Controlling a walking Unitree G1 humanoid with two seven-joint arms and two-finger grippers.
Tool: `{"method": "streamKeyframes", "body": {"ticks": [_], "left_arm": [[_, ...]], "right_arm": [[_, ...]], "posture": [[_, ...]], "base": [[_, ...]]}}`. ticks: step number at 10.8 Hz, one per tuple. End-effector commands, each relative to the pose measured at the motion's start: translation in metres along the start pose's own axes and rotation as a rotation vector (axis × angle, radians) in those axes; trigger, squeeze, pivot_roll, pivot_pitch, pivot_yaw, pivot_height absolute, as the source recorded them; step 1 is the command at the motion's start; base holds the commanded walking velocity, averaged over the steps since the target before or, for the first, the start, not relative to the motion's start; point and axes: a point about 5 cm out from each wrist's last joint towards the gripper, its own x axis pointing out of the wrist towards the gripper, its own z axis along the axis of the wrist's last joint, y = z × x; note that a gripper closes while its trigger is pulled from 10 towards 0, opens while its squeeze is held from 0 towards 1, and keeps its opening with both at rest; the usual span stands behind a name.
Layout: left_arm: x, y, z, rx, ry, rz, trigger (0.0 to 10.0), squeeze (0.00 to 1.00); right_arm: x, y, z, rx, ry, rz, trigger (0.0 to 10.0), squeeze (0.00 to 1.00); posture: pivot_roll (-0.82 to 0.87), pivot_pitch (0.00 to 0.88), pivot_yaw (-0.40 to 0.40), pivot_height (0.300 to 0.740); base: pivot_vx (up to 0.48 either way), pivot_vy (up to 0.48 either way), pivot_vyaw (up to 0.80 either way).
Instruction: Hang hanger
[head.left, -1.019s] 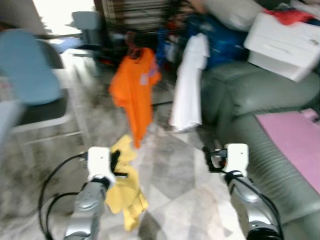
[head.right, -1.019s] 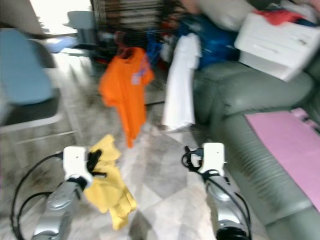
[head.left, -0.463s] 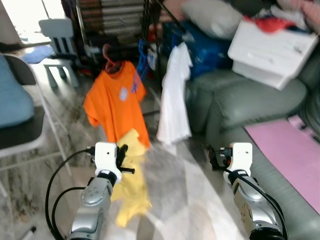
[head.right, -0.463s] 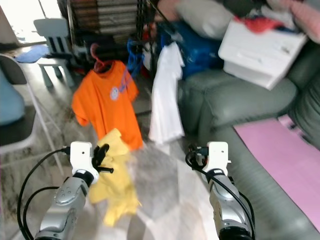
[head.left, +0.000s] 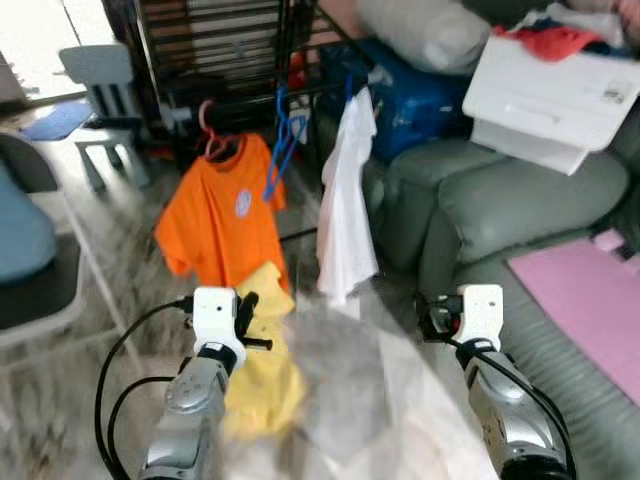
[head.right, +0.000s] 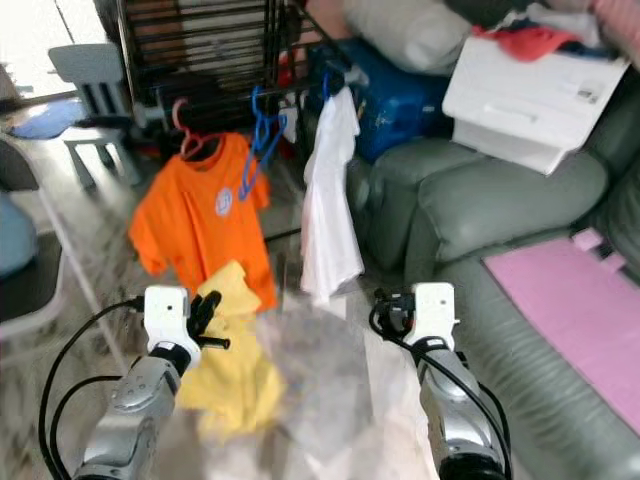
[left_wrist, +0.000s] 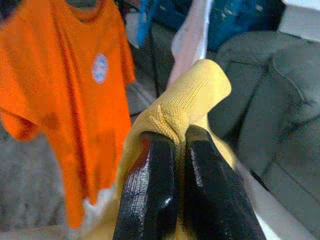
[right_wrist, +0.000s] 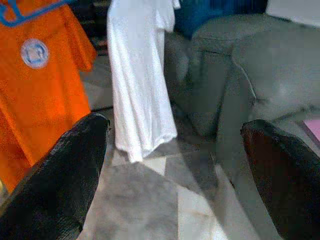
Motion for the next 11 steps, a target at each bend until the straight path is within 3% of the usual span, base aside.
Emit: {"method": "streamKeyframes", "body": {"ticks": [1, 4, 6, 8, 11], "left_arm": [[-0.001, 0.010, 0.009, 0.024, -0.034, 0.031, 10.0, 0.00], [-0.007, 0.020, 0.012, 0.062, -0.053, 0.098, 10.0, 0.00], [-0.014, 0.029, 0.015, 0.091, -0.085, 0.175, 10.0, 0.00], [-0.014, 0.028, 0.015, 0.071, -0.088, 0.152, 10.0, 0.00], [-0.008, 0.023, 0.021, 0.068, -0.106, 0.123, 10.0, 0.00]], "right_arm": [[0.002, 0.011, 0.003, 0.007, -0.019, 0.037, 10.0, 0.00], [-0.002, 0.011, 0.011, 0.001, -0.055, 0.049, 10.0, 0.00], [-0.008, 0.017, 0.017, -0.013, -0.082, 0.075, 10.0, 0.00], [-0.009, 0.020, 0.017, -0.030, -0.084, 0.103, 10.0, 0.00], [-0.008, 0.022, 0.019, -0.033, -0.086, 0.119, 10.0, 0.00]], "posture": [[-0.12, 0.041, 0.002, 0.740], [-0.11, 0.043, 0.001, 0.740], [-0.11, 0.045, 0.002, 0.740], [-0.11, 0.044, 0.004, 0.740], [-0.11, 0.043, 0.002, 0.740]], "base": [[0.292, 0.379, 0.00], [0.183, 0.401, 0.00], [0.000, 0.000, 0.00], [0.000, 0.000, 0.00], [0.090, 0.000, 0.80]]}}
